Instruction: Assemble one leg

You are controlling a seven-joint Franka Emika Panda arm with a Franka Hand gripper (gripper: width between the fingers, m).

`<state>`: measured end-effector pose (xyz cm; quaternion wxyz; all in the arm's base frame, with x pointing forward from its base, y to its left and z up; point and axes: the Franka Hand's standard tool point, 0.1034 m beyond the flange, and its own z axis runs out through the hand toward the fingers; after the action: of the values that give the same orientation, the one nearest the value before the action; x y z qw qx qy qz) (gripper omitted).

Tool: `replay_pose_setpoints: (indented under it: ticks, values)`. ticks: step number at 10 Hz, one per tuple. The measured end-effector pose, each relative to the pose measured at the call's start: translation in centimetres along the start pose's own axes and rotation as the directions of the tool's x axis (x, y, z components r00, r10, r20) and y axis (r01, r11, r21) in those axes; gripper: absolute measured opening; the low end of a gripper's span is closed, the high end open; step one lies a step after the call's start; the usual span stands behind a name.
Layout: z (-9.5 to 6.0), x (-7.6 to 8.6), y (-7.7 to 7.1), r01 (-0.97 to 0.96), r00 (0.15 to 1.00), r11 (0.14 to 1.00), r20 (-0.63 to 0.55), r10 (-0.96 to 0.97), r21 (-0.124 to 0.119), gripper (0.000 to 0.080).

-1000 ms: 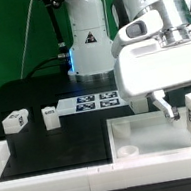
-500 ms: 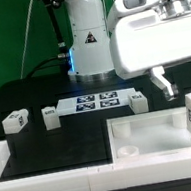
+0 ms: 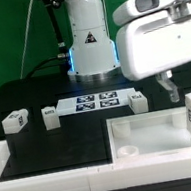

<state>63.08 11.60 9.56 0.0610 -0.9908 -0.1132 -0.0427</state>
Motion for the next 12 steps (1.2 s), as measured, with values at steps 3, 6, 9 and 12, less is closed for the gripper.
replay_pose_setpoints:
  ticks: [3, 6, 9, 12]
  values:
    - [-0.1, 0.6, 0.5, -0.006, 0.97, 0.999, 0.244, -0.005, 0.046, 0.0649]
    - [0.3, 1.3, 0.4, -0.024, 0.968, 0.999, 0.251, 0.012, 0.048, 0.0649]
    - [0.4, 1.4, 0.5, -0.024, 0.97, 0.999, 0.243, 0.012, 0.047, 0.0637]
    - [0.4, 1.4, 0.5, -0.036, 0.97, 0.998, 0.244, 0.025, 0.044, 0.0288]
